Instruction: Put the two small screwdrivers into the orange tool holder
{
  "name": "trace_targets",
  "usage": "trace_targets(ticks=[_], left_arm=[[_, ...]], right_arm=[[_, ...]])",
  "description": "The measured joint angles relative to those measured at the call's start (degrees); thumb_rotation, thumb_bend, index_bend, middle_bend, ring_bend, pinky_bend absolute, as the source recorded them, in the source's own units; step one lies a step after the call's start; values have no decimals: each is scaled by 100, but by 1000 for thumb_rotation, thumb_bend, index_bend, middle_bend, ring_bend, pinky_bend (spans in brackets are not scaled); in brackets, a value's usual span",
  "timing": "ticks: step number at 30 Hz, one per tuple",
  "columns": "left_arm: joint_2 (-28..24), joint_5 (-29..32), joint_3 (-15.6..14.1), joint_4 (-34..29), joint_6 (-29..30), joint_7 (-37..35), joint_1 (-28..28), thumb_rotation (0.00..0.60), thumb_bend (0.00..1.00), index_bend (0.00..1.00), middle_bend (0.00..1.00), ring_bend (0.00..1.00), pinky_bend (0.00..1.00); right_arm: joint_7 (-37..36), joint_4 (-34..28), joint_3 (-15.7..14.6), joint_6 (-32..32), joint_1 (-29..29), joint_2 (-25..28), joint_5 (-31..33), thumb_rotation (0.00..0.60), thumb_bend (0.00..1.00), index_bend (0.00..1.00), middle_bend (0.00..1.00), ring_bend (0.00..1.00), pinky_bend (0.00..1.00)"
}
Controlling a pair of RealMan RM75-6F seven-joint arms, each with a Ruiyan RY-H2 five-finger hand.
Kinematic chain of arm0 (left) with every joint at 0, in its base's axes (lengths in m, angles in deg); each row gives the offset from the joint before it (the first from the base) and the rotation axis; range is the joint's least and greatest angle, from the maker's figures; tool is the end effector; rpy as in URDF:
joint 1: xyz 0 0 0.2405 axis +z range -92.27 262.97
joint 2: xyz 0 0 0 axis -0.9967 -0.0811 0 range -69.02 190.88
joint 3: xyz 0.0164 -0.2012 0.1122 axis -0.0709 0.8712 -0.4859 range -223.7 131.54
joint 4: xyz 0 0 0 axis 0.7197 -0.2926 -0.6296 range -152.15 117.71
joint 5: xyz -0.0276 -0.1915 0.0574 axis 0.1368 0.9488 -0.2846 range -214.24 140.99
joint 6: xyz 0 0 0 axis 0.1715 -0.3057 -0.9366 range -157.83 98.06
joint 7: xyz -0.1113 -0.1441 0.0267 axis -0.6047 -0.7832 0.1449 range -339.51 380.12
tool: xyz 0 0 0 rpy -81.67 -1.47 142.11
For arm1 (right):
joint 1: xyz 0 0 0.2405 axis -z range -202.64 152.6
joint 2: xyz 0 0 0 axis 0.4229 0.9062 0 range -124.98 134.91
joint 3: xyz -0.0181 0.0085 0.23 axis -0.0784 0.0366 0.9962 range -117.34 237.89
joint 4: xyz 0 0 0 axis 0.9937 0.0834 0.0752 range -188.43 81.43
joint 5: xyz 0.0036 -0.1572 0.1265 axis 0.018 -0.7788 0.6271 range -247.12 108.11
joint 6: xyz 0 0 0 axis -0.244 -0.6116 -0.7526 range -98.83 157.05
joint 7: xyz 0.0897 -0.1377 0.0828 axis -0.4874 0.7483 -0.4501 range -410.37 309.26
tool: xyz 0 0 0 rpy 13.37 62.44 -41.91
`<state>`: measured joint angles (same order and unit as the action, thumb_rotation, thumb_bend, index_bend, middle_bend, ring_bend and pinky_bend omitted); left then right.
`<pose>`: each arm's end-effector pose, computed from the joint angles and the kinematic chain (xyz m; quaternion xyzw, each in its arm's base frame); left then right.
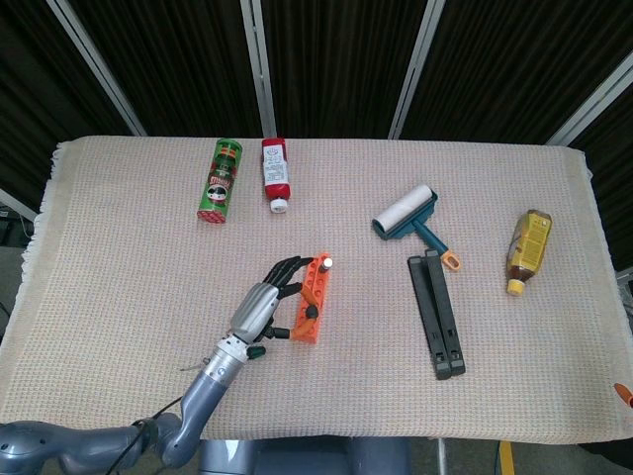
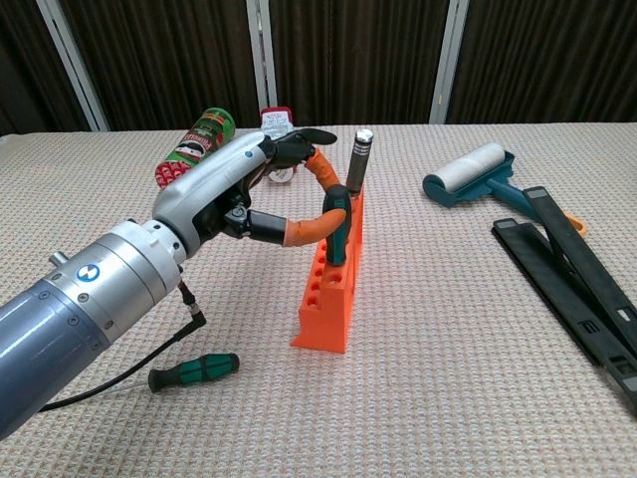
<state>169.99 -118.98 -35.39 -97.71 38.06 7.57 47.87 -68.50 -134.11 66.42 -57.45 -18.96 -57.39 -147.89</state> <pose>-0.0339 0.2969 -0.0719 -0.5840 -0.5205 -0.5934 0.1895 -0.3720 -0.1623 0.2181 0.4672 -0.4459 0.3698 0.6680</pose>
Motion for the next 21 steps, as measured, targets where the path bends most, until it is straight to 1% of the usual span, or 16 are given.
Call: trace_targets(ticks=[7, 18, 19, 21], left_arm=[[42, 42, 66, 31, -77, 63, -61, 540, 474, 582, 44, 0, 0], [12, 5, -17, -15, -77, 9, -20, 535, 473, 583, 43, 0, 0], [2, -7, -31, -22, -70, 6, -12, 536, 470, 571, 39, 0, 0], [-19, -27, -51, -38, -52, -1, 6, 532, 457, 511, 18, 0, 0]], right_arm=[[8, -10, 3, -9, 13, 8, 11, 600, 0, 55, 94, 0, 45], [5, -2, 4, 6, 7, 1, 7, 600, 0, 55, 94, 0, 45], [2, -1, 3, 9, 7, 1, 7, 600, 0, 55, 94, 0, 45], [0, 2, 4, 10, 8, 1, 8, 600, 0, 55, 94, 0, 45]])
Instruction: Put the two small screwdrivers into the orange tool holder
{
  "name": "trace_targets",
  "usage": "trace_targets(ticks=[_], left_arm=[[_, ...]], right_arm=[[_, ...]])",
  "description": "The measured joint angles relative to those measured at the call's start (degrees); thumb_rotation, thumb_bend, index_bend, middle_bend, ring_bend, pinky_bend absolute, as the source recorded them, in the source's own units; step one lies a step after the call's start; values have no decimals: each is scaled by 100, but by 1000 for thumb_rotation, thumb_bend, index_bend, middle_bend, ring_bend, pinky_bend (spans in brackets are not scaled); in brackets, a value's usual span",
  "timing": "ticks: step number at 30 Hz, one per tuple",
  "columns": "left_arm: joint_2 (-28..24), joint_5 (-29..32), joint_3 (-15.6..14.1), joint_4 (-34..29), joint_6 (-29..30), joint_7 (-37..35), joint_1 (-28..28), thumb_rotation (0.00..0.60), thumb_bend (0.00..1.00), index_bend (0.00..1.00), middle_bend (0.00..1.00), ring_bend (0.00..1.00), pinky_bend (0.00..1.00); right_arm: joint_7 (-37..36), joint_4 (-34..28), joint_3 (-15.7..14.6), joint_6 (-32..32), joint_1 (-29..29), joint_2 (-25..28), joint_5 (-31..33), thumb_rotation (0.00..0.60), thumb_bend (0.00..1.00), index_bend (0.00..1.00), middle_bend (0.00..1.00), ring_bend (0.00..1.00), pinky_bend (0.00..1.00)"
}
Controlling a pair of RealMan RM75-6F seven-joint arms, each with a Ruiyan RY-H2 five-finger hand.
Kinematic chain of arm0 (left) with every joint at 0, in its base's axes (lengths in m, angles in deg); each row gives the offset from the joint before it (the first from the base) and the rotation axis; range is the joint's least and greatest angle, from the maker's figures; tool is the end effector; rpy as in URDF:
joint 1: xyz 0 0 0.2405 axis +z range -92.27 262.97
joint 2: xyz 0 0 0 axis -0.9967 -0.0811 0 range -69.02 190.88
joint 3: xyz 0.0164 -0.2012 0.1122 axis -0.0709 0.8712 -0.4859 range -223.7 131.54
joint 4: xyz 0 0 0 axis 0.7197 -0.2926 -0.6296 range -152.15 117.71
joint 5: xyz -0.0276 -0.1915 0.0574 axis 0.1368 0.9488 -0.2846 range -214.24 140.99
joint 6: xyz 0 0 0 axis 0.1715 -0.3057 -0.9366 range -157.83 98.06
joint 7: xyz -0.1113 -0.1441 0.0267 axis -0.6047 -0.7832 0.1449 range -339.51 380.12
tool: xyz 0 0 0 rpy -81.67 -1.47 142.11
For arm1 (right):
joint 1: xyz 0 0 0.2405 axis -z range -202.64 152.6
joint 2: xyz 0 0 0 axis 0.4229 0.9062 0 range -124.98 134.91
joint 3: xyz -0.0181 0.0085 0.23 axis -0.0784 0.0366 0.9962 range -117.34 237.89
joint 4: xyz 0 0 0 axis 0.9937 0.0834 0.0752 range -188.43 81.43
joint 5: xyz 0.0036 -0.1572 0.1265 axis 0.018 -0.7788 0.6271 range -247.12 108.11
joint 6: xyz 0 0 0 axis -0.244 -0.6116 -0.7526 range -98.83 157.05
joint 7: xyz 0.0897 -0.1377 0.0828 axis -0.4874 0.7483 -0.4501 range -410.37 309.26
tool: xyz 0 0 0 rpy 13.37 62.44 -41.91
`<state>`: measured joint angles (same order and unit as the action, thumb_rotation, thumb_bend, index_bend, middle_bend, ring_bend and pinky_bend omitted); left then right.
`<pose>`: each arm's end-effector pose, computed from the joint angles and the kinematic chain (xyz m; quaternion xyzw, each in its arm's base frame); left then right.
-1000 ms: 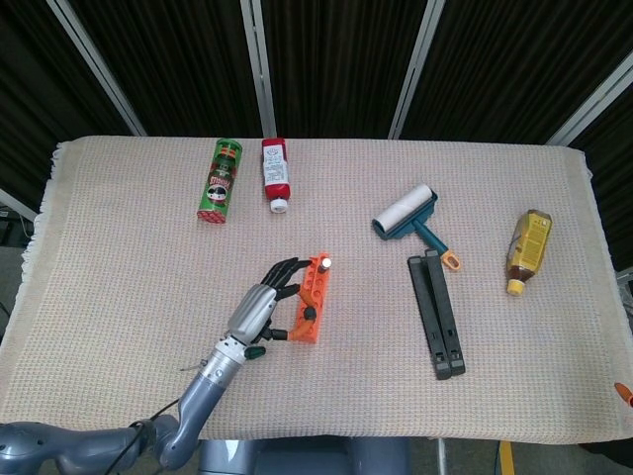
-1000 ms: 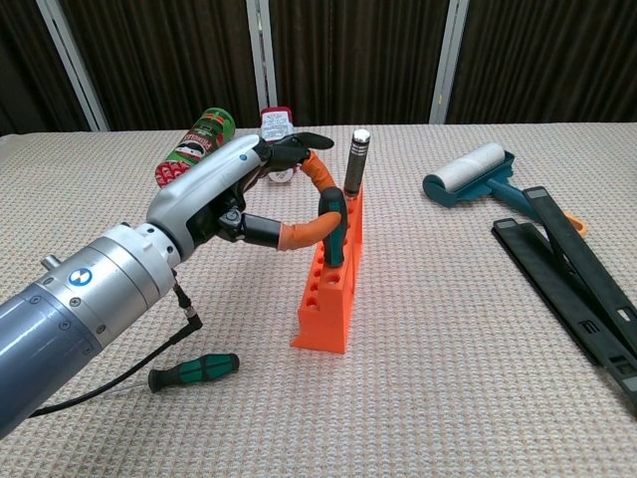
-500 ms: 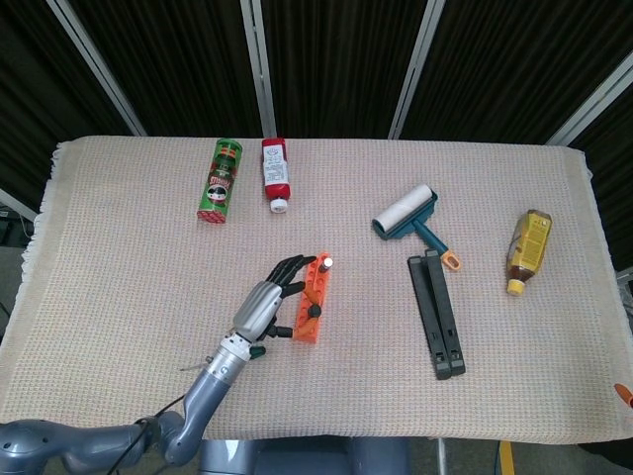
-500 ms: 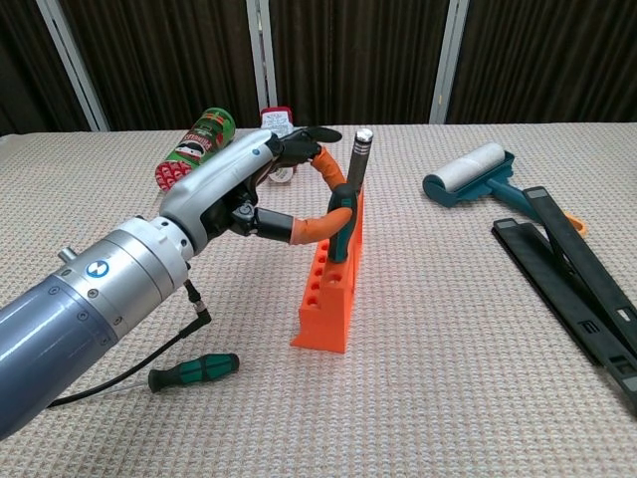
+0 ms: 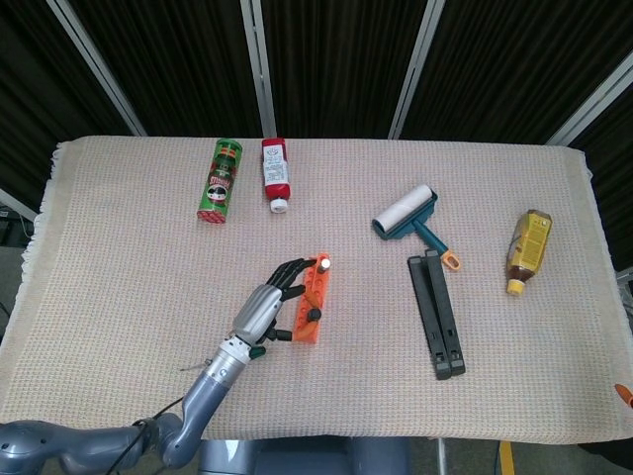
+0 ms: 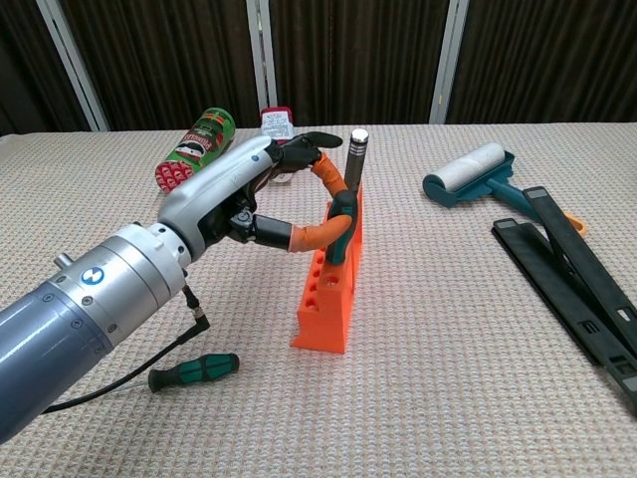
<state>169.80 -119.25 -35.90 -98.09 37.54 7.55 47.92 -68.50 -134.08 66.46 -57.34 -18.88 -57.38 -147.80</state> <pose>-0.0334 0.2936 -0.0743 -0.5898 -0.5216 -0.5884 0.1839 -0.3727 -0.1619 0.2182 0.4664 -0.4467 0.3686 0.6687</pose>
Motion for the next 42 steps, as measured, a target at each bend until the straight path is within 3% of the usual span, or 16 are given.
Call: trace_targets(ticks=[8, 20, 32, 42], left_arm=[[-61, -21, -7, -29, 68, -63, 60, 484, 413, 260, 0, 0, 0], [-104, -140, -1, -126, 207, -222, 104, 451, 413, 118, 0, 0, 0], [-885, -412, -88, -889, 697, -151, 414, 423, 413, 131, 0, 0, 0], [-2263, -70, -186, -1853, 905, 1158, 899, 429, 413, 232, 0, 0, 0]], right_arm=[[5, -8, 3, 1, -4, 6, -8, 600, 0, 55, 94, 0, 45], [68, -73, 0, -31, 15, 27, -4, 600, 0, 55, 94, 0, 45], [148, -139, 11, -54, 6, 70, -19, 600, 0, 56, 94, 0, 46], [347, -237, 35, -23, -97, 139, -95, 600, 0, 69, 94, 0, 45]])
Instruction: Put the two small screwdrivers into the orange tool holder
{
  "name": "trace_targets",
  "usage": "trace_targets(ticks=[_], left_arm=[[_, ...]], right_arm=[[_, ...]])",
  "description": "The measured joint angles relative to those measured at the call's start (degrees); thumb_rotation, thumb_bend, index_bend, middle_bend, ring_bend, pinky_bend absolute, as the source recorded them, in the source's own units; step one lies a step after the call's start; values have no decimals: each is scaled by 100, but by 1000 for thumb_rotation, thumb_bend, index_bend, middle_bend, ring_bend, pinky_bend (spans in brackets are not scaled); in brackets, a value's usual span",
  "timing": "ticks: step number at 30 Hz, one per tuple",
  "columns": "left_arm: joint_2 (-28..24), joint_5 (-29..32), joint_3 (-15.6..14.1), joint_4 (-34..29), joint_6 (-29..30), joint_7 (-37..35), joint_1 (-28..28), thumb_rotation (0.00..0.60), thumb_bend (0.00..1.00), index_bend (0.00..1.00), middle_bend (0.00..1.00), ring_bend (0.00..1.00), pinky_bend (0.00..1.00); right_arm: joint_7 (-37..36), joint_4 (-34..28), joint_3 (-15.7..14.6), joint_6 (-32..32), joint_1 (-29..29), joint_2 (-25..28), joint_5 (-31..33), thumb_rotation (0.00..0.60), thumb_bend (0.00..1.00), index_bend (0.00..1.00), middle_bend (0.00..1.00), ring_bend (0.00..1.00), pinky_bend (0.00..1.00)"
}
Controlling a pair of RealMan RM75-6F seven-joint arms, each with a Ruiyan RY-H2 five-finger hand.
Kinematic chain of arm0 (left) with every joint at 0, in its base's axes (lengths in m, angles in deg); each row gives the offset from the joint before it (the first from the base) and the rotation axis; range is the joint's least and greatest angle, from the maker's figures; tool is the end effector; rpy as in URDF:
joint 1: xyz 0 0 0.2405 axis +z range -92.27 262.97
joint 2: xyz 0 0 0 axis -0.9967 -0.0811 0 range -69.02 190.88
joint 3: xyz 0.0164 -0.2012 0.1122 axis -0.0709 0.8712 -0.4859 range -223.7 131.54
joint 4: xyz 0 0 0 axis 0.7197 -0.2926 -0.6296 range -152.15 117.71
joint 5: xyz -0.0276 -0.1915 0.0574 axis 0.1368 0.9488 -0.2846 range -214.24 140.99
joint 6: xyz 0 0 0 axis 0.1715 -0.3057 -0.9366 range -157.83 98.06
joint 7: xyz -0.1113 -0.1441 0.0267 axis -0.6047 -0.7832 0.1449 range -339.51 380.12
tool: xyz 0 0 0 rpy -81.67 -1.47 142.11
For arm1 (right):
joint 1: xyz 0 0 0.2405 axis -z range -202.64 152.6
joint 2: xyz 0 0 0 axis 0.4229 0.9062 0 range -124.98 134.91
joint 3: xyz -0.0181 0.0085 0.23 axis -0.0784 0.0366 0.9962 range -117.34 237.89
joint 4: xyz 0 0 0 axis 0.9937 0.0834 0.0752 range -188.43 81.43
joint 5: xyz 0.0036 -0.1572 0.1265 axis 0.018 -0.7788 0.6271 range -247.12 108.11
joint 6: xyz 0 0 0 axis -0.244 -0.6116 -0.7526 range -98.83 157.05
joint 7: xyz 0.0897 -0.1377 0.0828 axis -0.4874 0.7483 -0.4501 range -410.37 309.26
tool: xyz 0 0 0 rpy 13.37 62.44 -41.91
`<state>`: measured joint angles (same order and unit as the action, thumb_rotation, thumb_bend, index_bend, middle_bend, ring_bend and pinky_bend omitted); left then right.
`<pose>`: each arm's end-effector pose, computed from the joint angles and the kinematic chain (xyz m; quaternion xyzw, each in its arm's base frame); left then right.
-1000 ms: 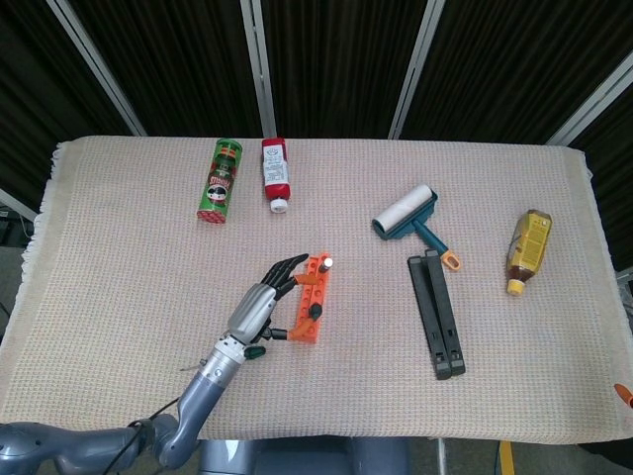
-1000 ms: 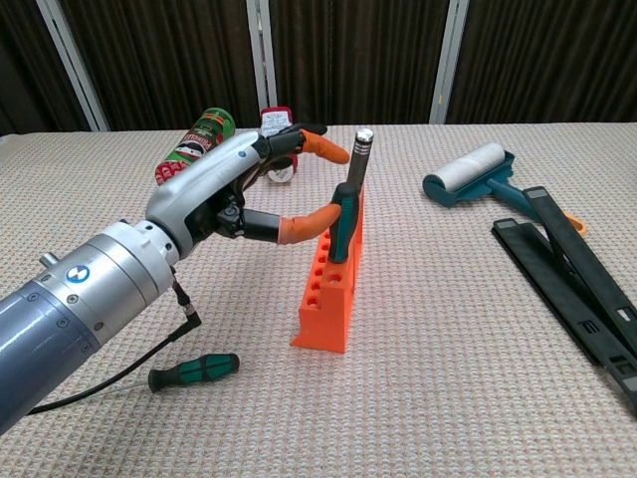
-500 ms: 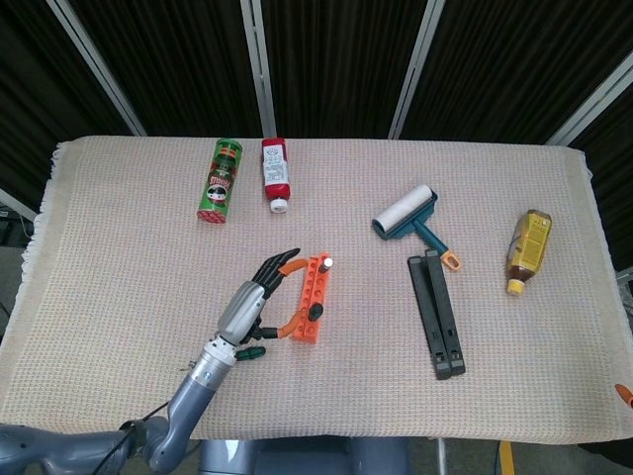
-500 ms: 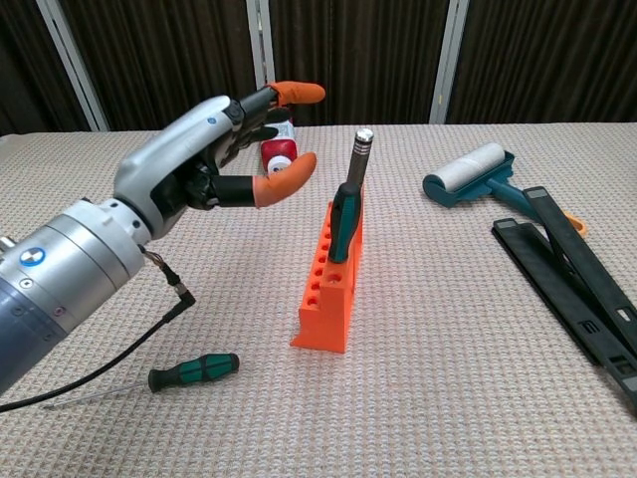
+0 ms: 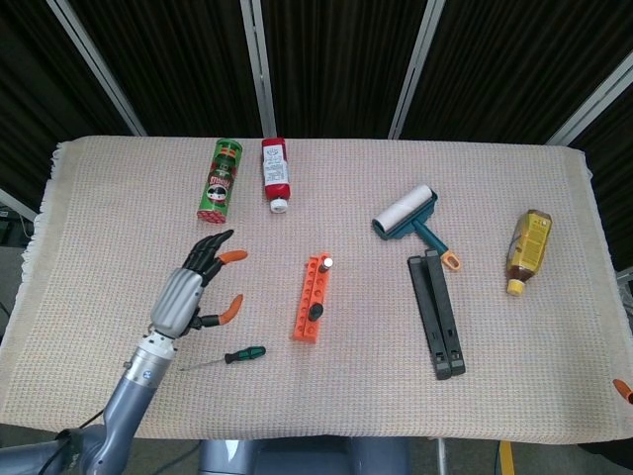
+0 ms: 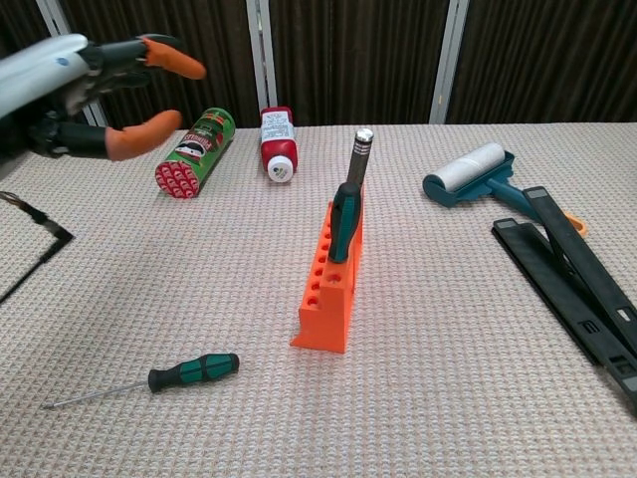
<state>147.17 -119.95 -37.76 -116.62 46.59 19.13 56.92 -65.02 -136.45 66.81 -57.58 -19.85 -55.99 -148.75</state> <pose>-0.0975 0.2931 0.0382 -0.5933 -0.4460 -0.5847 0.3275 -0.3610 -0.1710 0.2203 0.4863 -0.4280 0.3645 0.6690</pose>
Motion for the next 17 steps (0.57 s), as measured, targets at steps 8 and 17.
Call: trace_targets(ticks=[8, 17], left_arm=[[-1490, 564, -353, -660, 553, 1297, 896, 475, 413, 251, 0, 0, 0], [-1940, 540, -787, -525, 1337, 1329, 1747, 489, 413, 255, 0, 0, 0]], right_arm=[[337, -181, 45, 17, -176, 67, -137, 600, 0, 69, 86, 0, 45], [718, -409, 67, 89, -386, 65, -297, 600, 0, 68, 67, 0, 17]])
